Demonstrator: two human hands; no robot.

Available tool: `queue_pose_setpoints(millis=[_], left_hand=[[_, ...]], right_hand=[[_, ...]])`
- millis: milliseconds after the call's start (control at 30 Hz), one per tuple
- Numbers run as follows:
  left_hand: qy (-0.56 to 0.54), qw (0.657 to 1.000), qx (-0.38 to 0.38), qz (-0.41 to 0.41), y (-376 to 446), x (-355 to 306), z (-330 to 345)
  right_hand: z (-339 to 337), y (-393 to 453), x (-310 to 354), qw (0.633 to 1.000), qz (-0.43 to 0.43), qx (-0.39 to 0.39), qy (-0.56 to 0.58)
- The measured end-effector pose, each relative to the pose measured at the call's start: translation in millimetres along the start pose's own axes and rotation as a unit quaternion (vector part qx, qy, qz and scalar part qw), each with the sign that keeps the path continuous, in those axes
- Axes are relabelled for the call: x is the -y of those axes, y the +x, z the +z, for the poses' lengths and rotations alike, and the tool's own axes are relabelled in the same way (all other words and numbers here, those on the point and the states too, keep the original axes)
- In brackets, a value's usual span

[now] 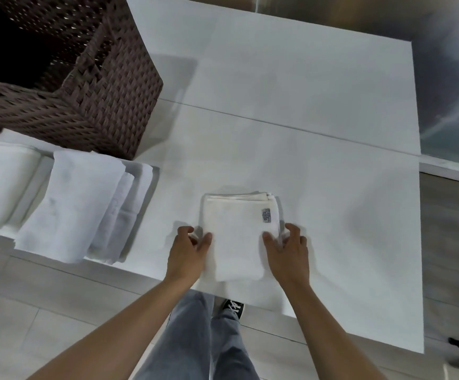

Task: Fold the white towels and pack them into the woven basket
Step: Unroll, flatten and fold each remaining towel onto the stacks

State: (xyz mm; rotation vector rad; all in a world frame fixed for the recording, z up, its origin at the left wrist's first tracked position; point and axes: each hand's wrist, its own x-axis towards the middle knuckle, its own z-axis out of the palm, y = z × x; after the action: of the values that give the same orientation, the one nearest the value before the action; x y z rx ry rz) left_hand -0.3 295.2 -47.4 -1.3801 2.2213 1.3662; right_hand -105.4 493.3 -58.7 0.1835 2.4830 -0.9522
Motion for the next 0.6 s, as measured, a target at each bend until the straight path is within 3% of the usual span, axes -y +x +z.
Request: queue_pose_setpoints(millis=[267, 433, 600], left_hand=[[-0.058, 0.996, 0.034, -0.065, -27, 15, 3], [-0.060, 0.992, 0.083, -0.078, -35, 14, -5], [-0.075, 0.992, 0.086, -0.046, -54, 4, -28]], right_hand=[[-7, -15, -13, 0.985, 0.092, 0.085, 0.118], [-18, -23, -19, 0.926, 0.192, 0.193, 0.264], [-33, -42, -5, 0.889, 0.205, 0.250, 0.323]])
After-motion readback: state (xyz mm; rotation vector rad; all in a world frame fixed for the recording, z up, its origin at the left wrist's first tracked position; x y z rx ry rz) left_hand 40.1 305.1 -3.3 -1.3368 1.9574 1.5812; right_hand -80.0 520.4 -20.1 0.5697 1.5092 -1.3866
